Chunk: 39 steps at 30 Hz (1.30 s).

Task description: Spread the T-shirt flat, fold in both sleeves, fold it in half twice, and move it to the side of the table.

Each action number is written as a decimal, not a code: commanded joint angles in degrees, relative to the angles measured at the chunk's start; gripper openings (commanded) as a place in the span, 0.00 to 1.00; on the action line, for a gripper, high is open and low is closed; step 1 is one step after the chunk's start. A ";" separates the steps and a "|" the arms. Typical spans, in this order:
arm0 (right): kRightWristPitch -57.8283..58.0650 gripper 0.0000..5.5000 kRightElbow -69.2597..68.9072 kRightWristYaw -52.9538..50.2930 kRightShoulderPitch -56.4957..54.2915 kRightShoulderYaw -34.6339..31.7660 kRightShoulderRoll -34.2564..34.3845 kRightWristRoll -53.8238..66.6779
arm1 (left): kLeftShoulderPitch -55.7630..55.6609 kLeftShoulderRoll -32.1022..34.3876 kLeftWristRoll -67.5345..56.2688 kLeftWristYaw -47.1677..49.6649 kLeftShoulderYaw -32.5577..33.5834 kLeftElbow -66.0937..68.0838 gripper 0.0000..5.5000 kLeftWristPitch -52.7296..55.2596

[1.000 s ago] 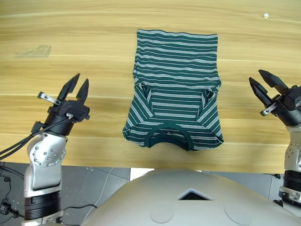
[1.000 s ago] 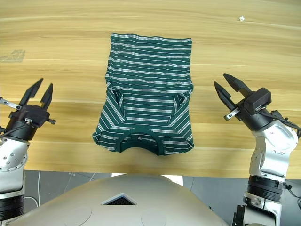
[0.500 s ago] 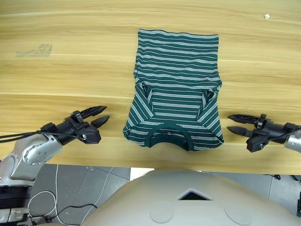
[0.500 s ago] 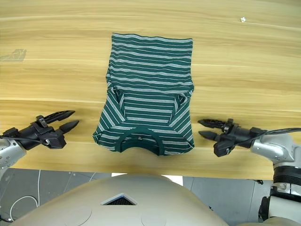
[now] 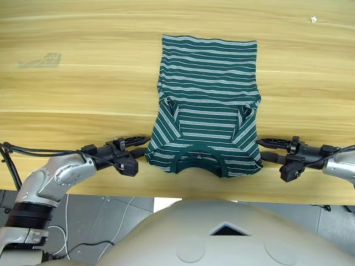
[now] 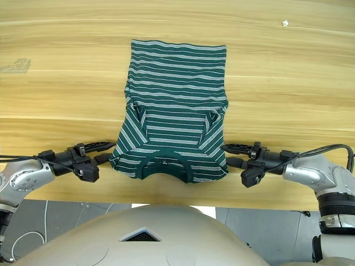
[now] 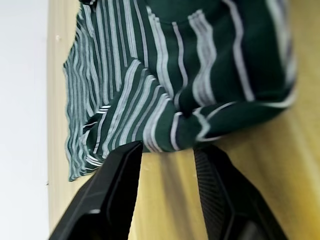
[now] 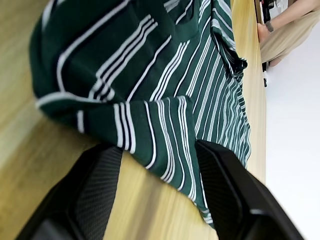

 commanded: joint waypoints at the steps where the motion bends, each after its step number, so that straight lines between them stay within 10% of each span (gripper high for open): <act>1: 5.67 0.49 -1.34 4.41 3.15 5.09 -2.24 0.22 | -1.66 -0.11 0.66 0.26 -0.87 0.64 0.34 0.04; 14: 15.44 0.38 -7.21 9.03 5.05 12.08 -6.81 10.32 | -0.38 0.20 -0.31 -1.23 -4.82 -1.03 0.34 0.57; 26: 18.51 0.00 -8.01 11.20 4.78 14.68 -7.49 14.02 | -0.67 1.36 1.20 -0.99 -4.71 0.67 0.00 0.37; 39: 63.83 0.00 -32.71 37.97 8.66 9.14 -16.92 63.37 | 15.96 11.31 -27.18 -18.15 3.47 -21.07 0.00 25.00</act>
